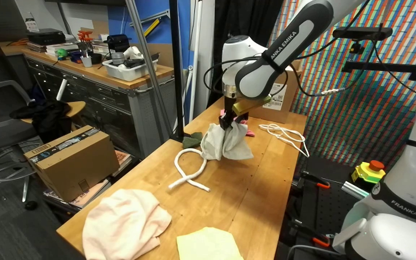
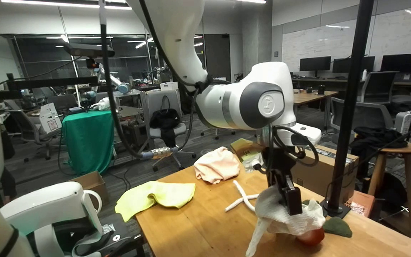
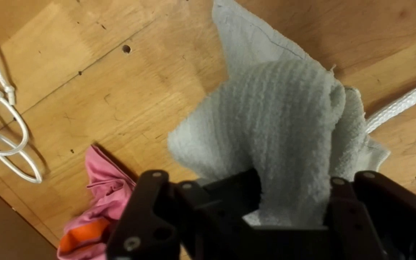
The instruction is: Separate the pile of clothes on the table
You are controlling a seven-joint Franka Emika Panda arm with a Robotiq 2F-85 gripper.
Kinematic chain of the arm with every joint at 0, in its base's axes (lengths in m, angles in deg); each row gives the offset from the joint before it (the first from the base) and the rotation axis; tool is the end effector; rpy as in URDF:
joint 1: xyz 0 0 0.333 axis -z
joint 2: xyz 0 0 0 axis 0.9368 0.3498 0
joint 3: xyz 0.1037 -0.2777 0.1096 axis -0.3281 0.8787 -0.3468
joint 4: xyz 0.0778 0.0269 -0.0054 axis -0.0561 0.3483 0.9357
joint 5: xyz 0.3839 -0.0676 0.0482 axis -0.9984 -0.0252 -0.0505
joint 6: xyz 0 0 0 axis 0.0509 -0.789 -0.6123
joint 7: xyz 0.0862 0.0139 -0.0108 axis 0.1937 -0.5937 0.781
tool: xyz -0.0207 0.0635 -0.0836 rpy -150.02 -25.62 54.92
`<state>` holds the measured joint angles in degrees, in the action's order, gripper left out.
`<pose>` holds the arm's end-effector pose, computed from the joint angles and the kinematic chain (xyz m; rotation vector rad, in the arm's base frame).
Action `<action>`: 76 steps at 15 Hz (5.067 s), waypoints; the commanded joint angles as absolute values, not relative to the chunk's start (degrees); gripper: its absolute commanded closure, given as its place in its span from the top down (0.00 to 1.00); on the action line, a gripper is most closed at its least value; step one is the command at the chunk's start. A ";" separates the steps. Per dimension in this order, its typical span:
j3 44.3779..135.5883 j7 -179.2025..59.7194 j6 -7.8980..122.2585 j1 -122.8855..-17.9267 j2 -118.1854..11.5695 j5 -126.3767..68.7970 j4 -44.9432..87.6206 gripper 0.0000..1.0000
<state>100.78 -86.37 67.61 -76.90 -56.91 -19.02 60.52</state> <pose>0.5258 -0.0669 0.2558 2.8756 -0.7128 0.0742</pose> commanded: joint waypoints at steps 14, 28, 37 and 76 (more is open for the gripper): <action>91.81 -52.22 36.29 -67.45 -69.70 -33.45 62.35 0.00; 89.08 -45.15 29.32 -68.25 -69.45 -29.84 65.57 0.02; 88.84 -50.92 32.82 -68.24 -67.71 -27.65 66.41 0.66; 127.45 -158.81 98.04 -110.27 -41.44 30.80 67.68 1.00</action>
<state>120.02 -150.63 95.35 -103.08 -40.89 24.36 66.47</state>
